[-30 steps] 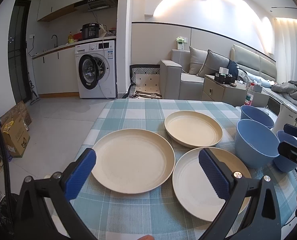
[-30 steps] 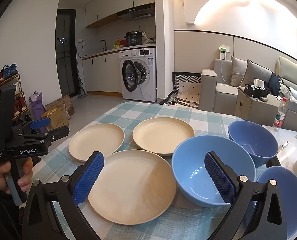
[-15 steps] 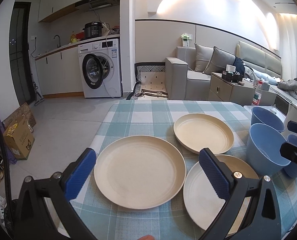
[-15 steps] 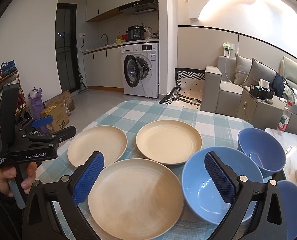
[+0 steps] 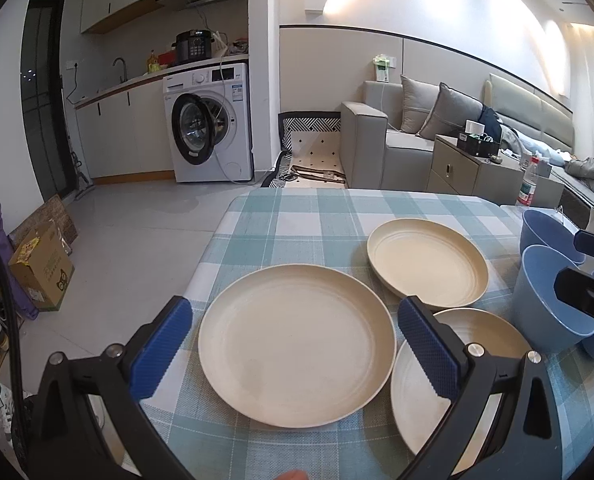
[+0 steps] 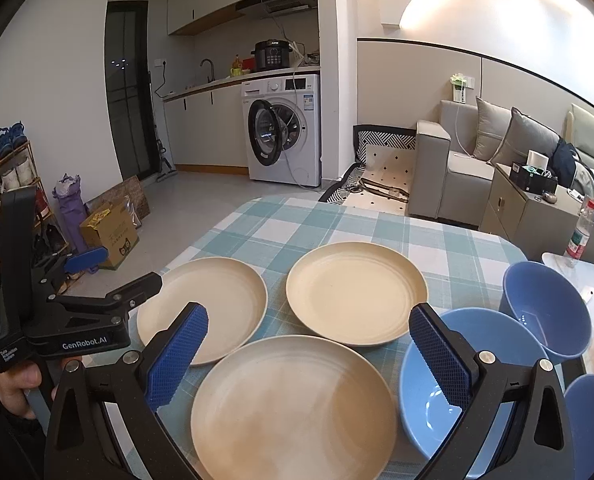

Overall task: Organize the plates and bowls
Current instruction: 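Move the left tool toward a large cream plate while the right tool approaches another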

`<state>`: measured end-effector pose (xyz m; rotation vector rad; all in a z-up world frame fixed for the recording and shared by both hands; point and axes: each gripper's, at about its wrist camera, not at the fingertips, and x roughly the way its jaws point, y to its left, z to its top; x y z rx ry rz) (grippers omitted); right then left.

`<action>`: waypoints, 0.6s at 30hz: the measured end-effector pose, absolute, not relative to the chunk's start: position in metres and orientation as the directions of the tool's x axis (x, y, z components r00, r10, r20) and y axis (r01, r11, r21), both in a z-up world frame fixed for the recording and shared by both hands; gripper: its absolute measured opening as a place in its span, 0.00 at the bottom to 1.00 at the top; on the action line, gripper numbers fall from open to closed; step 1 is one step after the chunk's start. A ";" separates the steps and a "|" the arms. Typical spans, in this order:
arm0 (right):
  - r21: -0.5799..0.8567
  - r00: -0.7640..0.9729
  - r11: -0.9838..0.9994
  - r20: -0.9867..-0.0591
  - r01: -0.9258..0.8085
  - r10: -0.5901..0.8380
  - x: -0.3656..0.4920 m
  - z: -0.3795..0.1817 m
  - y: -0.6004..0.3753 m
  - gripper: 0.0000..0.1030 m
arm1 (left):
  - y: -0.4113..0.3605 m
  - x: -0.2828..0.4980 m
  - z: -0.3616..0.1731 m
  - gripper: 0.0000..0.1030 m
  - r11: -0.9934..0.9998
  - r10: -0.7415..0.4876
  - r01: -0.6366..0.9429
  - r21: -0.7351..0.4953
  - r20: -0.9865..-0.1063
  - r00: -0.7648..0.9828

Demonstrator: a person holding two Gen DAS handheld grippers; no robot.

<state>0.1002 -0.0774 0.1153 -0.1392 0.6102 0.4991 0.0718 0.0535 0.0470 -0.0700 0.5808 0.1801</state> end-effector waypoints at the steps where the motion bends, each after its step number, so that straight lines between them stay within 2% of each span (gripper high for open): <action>1: 0.018 0.704 0.872 -0.582 -0.488 0.406 0.102 0.115 -0.075 1.00 | 0.056 0.073 0.046 1.00 0.981 0.153 -0.194 -0.015 -0.556 0.817; 18: 0.043 0.668 0.882 -0.636 -0.470 0.386 0.130 0.097 -0.034 1.00 | 0.085 0.078 0.032 1.00 0.971 0.168 -0.237 -0.039 -0.591 0.789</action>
